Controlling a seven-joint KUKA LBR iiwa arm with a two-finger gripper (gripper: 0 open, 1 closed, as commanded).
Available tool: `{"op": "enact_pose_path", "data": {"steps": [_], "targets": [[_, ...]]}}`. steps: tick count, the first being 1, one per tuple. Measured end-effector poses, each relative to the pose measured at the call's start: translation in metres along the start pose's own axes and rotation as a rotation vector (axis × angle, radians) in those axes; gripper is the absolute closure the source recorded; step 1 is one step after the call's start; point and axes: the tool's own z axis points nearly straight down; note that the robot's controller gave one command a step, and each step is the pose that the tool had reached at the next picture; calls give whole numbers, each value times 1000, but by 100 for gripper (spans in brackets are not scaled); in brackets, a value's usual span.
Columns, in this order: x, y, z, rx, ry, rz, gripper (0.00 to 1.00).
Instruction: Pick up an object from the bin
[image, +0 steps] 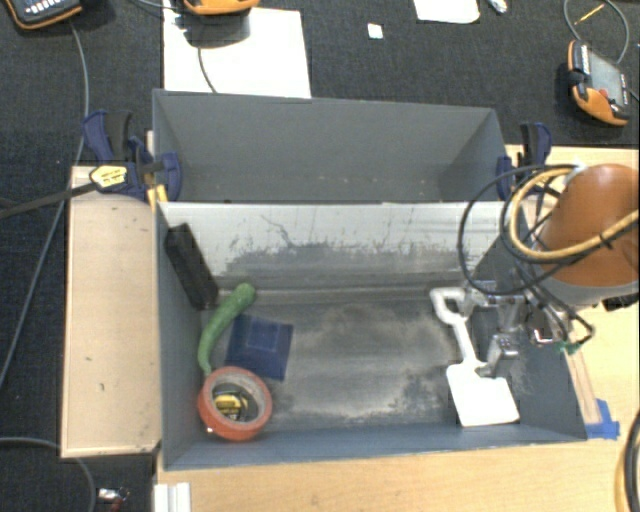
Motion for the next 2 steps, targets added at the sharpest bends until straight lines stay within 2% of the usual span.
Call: {"op": "enact_pose_path", "data": {"steps": [1, 2], "targets": [[0, 0, 0, 0, 0, 0, 0], [-3, -24, 33, 1, 0, -22, 0]]}}
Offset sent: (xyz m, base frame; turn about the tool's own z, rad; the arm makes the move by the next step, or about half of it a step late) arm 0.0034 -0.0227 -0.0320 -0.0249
